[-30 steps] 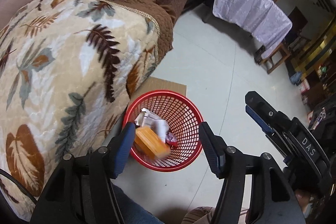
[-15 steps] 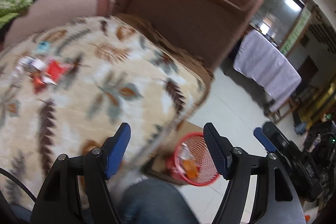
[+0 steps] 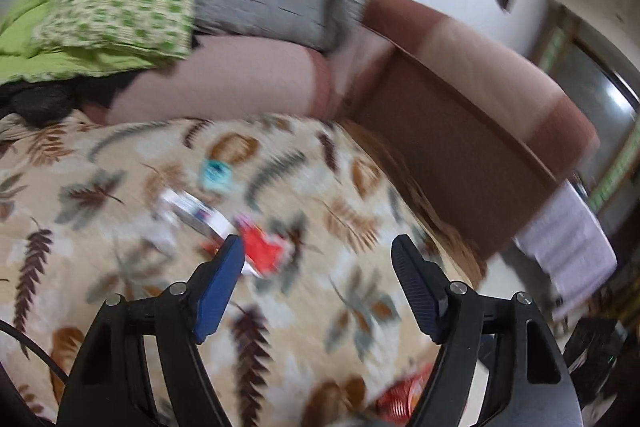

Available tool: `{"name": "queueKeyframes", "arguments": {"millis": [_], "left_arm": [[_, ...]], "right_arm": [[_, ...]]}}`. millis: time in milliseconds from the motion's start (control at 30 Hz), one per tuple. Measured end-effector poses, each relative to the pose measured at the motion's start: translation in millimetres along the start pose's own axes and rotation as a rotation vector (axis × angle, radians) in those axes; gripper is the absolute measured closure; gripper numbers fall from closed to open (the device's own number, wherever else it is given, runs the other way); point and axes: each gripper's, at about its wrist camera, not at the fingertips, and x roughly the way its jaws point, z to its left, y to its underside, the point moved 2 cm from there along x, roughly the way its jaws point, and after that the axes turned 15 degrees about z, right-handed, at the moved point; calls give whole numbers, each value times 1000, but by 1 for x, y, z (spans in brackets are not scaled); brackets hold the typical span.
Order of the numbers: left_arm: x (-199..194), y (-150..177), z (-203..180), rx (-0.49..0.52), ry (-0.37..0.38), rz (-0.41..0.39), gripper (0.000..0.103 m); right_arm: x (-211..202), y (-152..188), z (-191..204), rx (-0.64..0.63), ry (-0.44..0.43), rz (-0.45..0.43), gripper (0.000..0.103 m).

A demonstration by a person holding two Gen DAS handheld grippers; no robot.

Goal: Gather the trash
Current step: 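Move both open tools back over the trash pile, then grasp the clear plastic bag with the left tool while the right tool grasps the red snack wrapper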

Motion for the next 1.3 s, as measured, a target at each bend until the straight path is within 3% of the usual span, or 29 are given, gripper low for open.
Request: {"name": "queueKeyframes", "arguments": {"millis": [133, 200, 333, 533, 667, 733, 933, 1000, 1167, 1200, 1300], "left_arm": [[33, -32, 47, -71, 33, 8, 22], [56, -30, 72, -103, -11, 15, 22], [109, -28, 119, -175, -94, 126, 22], [127, -38, 143, -175, -184, 140, 21], [150, -41, 164, -161, -271, 169, 19], [161, -41, 176, -187, -271, 198, 19], [187, -41, 194, -220, -266, 240, 19], [196, -42, 195, -223, -261, 261, 20], [219, -40, 198, -234, -294, 303, 21], [221, -40, 200, -239, -311, 306, 23], [223, -37, 207, -268, -321, 328, 43]], "right_arm": [[70, -24, 2, 20, -31, 72, 27], [106, -32, -4, 50, -101, 119, 27], [160, -41, -27, 136, -121, 147, 27], [230, -61, -69, 290, -163, 184, 35], [254, -56, -85, 326, -129, 230, 35], [267, -50, -91, 343, -128, 271, 35], [296, -39, -105, 365, -137, 332, 48], [300, -37, -105, 361, -153, 336, 60], [304, -36, -97, 321, -144, 337, 64], [305, -35, -95, 314, -139, 339, 64], [311, -33, -90, 298, -150, 357, 64]]}}
